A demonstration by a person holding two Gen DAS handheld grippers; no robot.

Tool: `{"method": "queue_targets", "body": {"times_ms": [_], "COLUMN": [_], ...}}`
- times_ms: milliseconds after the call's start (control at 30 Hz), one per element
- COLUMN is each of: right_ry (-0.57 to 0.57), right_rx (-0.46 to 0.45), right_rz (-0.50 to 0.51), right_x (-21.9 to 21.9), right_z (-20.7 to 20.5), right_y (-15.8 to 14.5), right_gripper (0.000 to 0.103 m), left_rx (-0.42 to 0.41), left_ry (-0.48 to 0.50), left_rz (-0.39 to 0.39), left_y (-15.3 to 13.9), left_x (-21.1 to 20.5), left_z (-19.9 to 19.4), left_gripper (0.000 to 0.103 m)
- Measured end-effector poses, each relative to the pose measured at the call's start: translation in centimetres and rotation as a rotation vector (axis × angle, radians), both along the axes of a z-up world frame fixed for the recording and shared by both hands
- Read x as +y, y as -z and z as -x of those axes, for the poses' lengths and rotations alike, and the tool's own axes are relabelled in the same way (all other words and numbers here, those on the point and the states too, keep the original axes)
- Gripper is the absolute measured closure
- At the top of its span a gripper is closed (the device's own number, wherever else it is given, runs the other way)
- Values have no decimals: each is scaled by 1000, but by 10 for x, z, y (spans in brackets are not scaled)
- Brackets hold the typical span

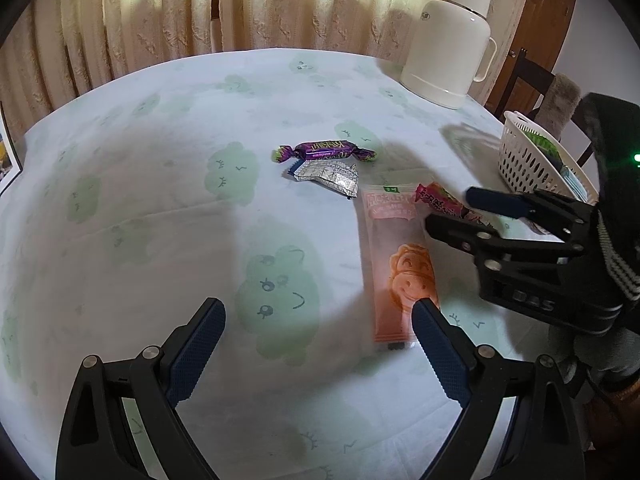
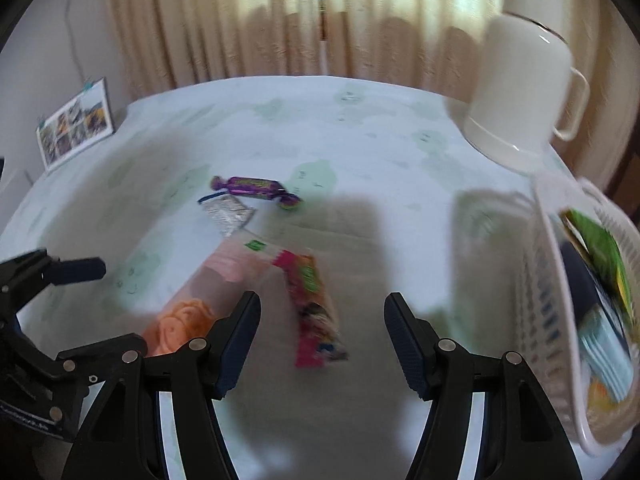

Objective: Organize snacks
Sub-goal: 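Move the right tool to the pink candy stick and grasp it, then grasp the pink cookie bag with the left tool while the right tool lifts the candy stick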

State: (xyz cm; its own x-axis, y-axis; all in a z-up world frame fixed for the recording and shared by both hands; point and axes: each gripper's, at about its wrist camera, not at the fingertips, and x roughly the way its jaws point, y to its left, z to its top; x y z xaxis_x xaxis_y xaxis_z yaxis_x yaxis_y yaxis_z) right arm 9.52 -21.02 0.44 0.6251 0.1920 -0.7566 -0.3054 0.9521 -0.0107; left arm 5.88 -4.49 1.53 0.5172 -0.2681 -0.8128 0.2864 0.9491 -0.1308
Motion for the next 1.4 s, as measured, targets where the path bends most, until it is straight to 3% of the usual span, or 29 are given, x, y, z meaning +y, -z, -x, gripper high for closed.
{"method": "queue_targets", "body": {"times_ms": [67,100,167,467,767,867,933,1067,1233,1400], "right_ry": [-15,-16,-13,40,46,58,66,69,62,48], "right_rx": [16,12,5,-24,-90,-108,-116,-121,-126,-158], "right_rz": [16,14,10,-101,-198,-210,-228,-251,-269,-297], "right_x": [6,6,4,-18,-35,-41,-46,-51,-53,-53], "right_z": [-4,-4,-4,-1,15,18,20,20,21,27], "right_y": [4,4,4,-6,-25,-28,-31,-33,-34,-40], "right_gripper": [63,64,77,80,80,80,80,80,80,80], "left_rx": [1,2,5,-3,-10,5,16,9,-18,-24], "left_ry": [0,-1,-4,-1,65,76,77,64,54,39], "left_rz": [2,2,4,44,-19,-35,-41,-55,-88,-48], "left_y": [0,1,2,-1,-4,-1,1,3,3,2], "left_x": [0,0,0,-5,-47,-57,-61,-66,-65,-59], "left_z": [0,0,-1,-2,-16,-27,-34,-43,-42,-39], "left_gripper": [11,11,11,11,11,23,36,42,69,73]}}
